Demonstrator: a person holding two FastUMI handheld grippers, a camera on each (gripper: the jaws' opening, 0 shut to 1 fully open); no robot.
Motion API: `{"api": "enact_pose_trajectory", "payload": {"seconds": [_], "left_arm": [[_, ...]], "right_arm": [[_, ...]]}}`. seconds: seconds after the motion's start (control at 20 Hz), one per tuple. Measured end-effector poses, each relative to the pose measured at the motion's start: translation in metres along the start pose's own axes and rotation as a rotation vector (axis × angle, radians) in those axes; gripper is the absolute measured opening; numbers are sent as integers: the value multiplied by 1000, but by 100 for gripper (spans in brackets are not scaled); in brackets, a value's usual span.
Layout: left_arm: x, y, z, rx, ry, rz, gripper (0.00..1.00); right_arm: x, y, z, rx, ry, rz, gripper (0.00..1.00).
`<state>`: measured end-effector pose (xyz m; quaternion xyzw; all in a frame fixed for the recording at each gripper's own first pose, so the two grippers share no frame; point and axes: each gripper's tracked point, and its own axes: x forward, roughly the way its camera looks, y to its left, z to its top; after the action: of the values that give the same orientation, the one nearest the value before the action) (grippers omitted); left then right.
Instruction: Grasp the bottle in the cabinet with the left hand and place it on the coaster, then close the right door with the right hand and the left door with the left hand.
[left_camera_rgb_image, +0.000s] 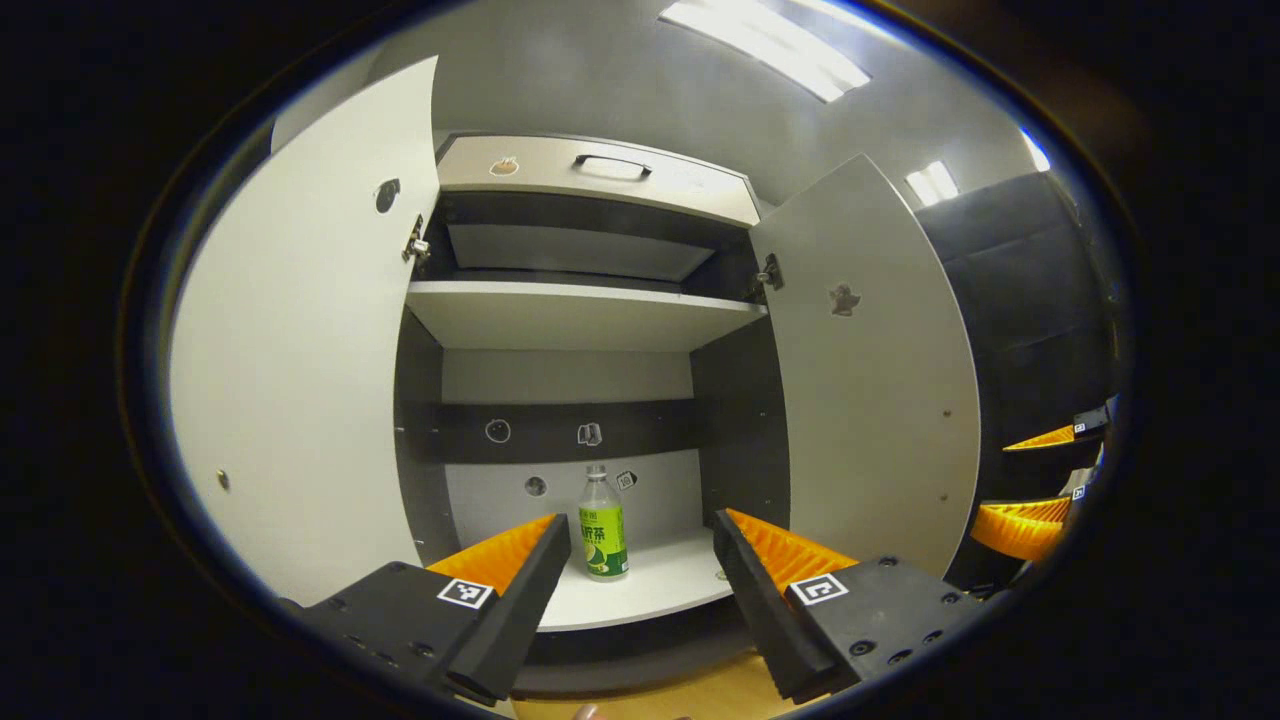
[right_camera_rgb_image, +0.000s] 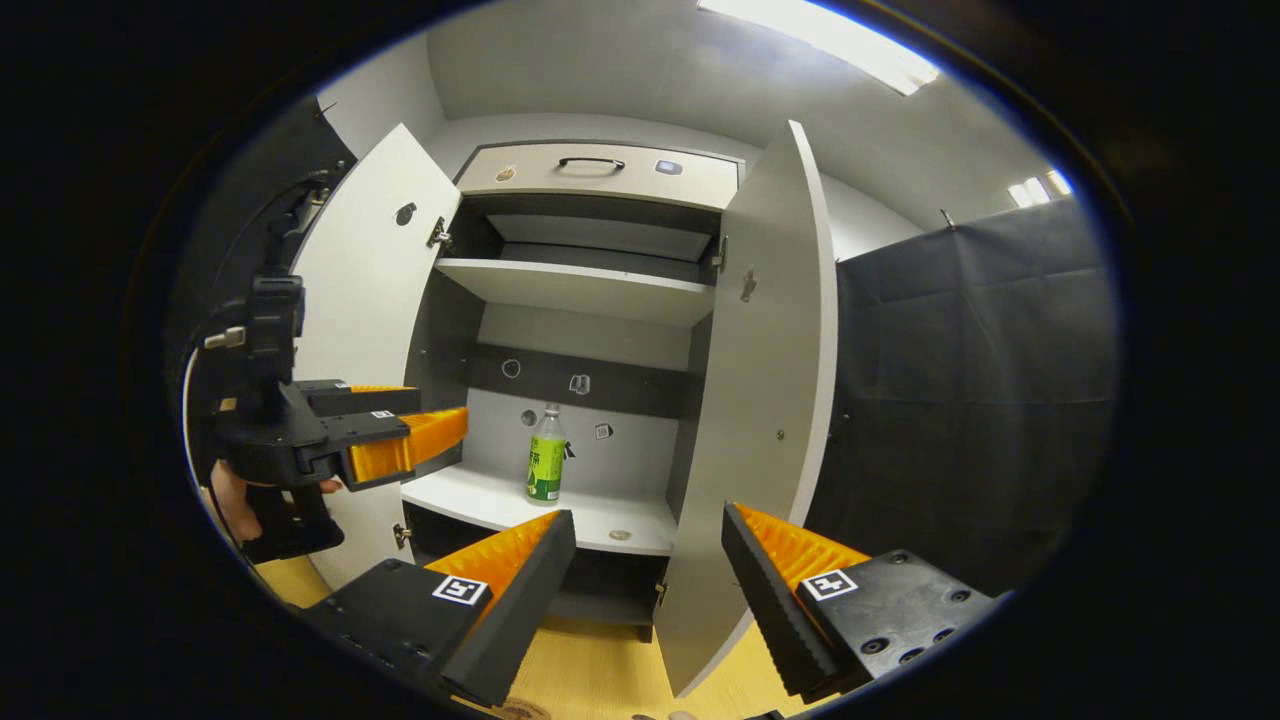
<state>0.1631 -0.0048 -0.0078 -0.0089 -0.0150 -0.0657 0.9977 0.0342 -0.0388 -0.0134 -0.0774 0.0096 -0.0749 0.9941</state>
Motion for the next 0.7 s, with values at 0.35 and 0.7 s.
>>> {"api": "enact_pose_trajectory", "payload": {"seconds": [0.35, 0.7], "left_arm": [[90, 16, -34, -55, 15, 49, 92], [164, 37, -85, -90, 56, 108, 92]], "right_arm": [[46, 7, -21, 7, 19, 131, 98], [50, 7, -44, -7, 64, 177, 98]]}}
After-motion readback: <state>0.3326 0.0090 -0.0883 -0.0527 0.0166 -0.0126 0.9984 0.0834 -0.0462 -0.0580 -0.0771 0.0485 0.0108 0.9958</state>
